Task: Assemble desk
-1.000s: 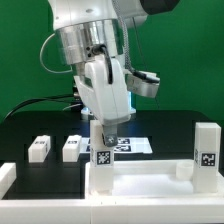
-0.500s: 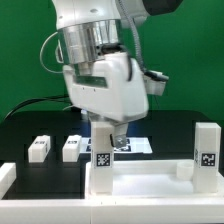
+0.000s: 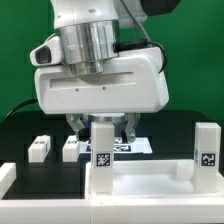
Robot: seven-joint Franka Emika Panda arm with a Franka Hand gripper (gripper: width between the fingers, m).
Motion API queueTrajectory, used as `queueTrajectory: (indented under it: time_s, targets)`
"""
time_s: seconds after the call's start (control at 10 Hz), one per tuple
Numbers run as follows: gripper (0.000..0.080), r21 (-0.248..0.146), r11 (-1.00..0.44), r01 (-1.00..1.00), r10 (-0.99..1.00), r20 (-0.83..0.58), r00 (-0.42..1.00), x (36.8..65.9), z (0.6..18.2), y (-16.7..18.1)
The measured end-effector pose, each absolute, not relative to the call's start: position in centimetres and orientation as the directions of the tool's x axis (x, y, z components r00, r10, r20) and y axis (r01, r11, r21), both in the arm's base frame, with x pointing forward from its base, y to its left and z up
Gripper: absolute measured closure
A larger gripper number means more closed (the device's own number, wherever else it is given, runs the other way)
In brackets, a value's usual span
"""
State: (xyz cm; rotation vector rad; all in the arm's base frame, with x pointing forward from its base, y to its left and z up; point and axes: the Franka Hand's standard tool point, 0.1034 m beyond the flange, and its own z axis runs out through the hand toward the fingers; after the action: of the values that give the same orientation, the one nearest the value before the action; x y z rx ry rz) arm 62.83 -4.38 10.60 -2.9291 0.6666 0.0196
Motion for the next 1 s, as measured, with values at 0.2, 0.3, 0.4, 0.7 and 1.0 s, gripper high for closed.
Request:
queueTrajectory:
  time_s: [0.2, 0.3, 0.4, 0.7, 1.0]
  targets:
    - [0.015, -0.104, -0.993, -0.062, -0.069, 0.064, 0.996, 63.8, 10.6, -6.1]
    - [0.015, -0.092, -0.996, 0.008, -0.001, 0.098, 0.995, 64.3, 10.5, -6.4]
    - [0.015, -0.099, -0.993, -0.059, -0.067, 0.086, 0.994, 64.2, 10.5, -6.2]
    - [0.0447, -0.109, -0.979, -0.17, -0.178, 0.074, 0.981, 64.2, 10.4, -6.2]
    - [0.0514, -0.123, -0.916, -0.382, -0.39, 0.048, 0.919, 64.2, 10.4, -6.1]
